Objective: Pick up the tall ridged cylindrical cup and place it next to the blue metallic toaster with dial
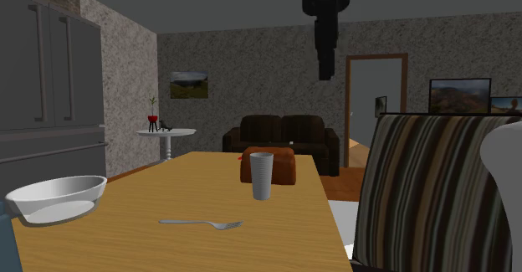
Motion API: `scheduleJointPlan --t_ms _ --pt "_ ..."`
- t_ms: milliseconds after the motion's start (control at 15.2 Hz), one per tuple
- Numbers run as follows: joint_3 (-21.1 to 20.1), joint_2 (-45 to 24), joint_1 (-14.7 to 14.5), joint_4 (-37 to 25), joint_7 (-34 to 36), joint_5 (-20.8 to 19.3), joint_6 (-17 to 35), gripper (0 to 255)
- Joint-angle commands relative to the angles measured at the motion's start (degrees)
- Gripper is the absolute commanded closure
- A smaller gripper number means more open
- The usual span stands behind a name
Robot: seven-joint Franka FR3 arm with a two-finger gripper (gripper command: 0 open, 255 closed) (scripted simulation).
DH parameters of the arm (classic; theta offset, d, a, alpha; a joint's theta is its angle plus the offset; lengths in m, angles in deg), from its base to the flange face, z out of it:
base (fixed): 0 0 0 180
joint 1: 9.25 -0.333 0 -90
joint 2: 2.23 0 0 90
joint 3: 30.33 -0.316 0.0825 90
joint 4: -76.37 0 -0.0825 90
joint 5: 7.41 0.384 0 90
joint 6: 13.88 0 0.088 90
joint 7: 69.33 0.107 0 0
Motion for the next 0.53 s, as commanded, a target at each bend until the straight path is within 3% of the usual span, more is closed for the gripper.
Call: scheduleJointPlan --t_ms 0,462 --pt "0.0 0.0 0.0 0.0 0.0 0.0 0.0 0" --pt "7.0 -6.6 1.6 2.4 -6.7 -4.3 11.0 0"
